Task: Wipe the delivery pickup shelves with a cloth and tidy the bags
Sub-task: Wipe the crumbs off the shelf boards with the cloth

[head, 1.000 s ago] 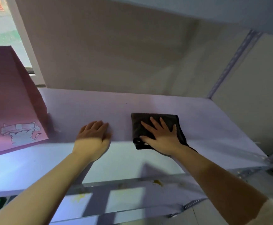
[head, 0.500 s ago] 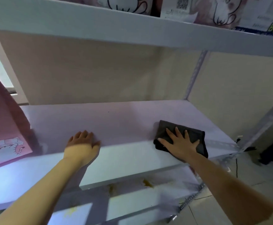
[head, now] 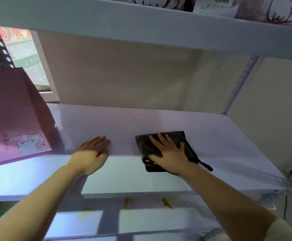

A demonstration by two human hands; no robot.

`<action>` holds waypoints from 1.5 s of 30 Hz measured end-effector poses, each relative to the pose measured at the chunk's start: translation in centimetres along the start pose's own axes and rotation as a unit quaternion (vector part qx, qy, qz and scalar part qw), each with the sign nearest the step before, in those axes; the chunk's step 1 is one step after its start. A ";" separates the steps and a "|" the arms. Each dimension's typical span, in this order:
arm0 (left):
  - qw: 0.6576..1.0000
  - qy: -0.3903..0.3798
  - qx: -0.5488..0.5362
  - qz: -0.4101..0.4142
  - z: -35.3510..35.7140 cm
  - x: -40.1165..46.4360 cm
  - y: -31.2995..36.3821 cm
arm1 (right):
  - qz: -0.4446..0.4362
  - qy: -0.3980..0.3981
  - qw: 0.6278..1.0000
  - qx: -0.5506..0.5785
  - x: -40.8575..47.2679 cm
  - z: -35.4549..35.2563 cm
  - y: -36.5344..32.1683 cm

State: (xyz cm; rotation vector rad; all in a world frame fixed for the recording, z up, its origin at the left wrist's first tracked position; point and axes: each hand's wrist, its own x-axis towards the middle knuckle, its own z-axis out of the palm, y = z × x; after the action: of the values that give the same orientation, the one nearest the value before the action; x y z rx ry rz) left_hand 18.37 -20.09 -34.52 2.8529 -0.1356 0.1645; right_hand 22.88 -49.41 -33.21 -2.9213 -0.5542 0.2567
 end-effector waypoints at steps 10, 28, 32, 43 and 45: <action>0.998 0.048 -0.033 0.013 1.2 -0.2 -0.9 | 0.174 0.089 0.971 0.136 12.1 -2.9 0.9; 0.996 0.067 -0.043 -0.041 1.3 0.2 -1.2 | -0.074 -0.046 0.995 0.040 9.3 -1.2 -6.6; 0.999 0.030 -0.029 -0.024 0.7 0.0 -0.7 | -0.067 -0.061 0.988 0.124 3.7 -0.2 -5.3; 0.998 -0.004 0.069 0.009 0.4 -2.7 2.3 | -0.143 -0.006 0.989 0.040 -10.0 0.9 1.3; 0.997 0.021 0.070 0.013 1.0 -3.5 3.6 | -0.140 0.003 0.990 0.004 -11.3 1.0 3.3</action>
State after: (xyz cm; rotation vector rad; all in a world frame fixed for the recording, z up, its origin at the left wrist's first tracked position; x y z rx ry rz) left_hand 14.61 -23.54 -34.90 2.9846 -0.1598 0.2496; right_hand 13.46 -56.53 -33.24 -2.7889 -0.9466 0.2130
